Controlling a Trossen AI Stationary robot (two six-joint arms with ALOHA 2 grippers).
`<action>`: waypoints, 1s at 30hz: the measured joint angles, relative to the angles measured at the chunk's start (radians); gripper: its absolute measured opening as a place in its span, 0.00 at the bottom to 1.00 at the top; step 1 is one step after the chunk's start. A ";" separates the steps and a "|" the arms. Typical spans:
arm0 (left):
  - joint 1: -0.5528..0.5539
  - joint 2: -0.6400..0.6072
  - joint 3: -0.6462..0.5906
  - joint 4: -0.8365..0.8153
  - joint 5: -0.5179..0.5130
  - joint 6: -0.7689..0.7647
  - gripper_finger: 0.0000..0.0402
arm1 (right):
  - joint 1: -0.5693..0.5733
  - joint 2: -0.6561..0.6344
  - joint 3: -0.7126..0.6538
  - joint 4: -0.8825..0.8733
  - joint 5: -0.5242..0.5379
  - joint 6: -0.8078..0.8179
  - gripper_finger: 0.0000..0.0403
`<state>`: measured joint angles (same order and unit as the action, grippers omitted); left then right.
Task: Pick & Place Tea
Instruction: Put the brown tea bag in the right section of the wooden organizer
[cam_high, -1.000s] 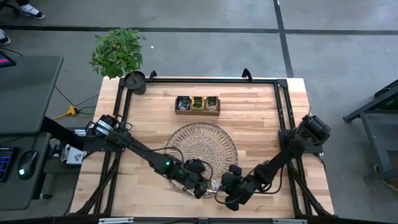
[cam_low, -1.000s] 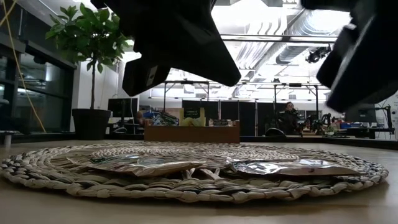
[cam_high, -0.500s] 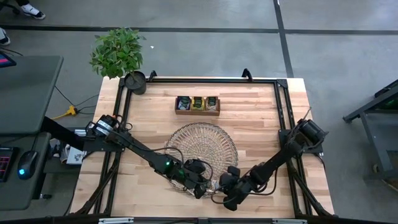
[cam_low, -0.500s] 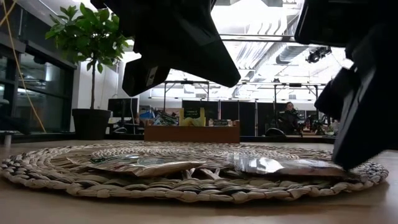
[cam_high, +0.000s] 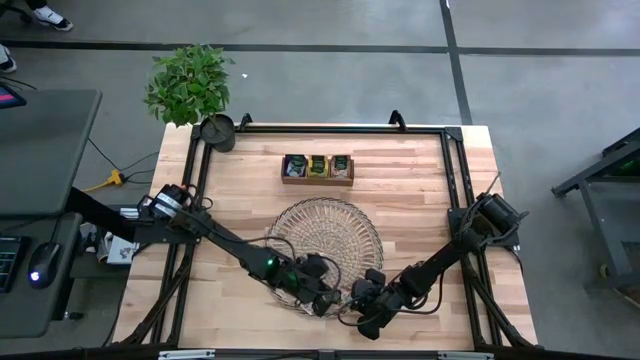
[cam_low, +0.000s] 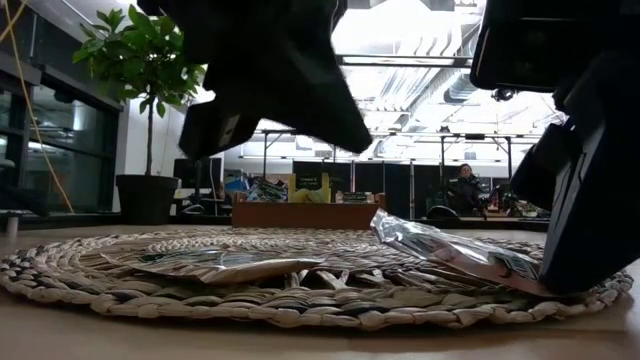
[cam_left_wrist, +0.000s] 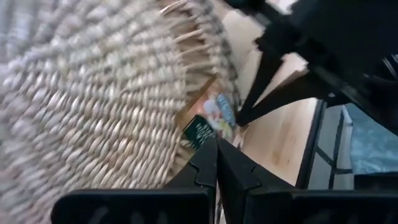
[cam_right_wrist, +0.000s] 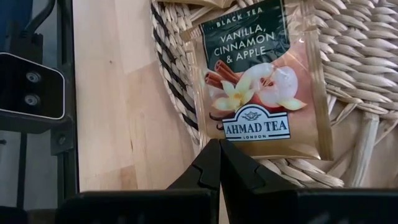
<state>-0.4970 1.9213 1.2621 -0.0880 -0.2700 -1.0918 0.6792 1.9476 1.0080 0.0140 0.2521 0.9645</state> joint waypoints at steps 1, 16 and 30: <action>0.004 0.000 0.000 -0.011 0.009 -0.023 0.00 | 0.000 0.000 0.000 0.000 0.000 0.000 0.00; 0.095 0.068 -0.004 -0.027 0.279 -0.241 0.42 | 0.000 0.002 -0.002 0.002 0.000 -0.003 0.00; 0.104 0.155 0.005 0.239 0.328 -0.326 0.51 | 0.000 0.003 -0.003 0.006 0.001 -0.007 0.00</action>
<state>-0.3925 2.0765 1.2673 0.1508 0.0584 -1.4179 0.6792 1.9507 1.0054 0.0204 0.2529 0.9573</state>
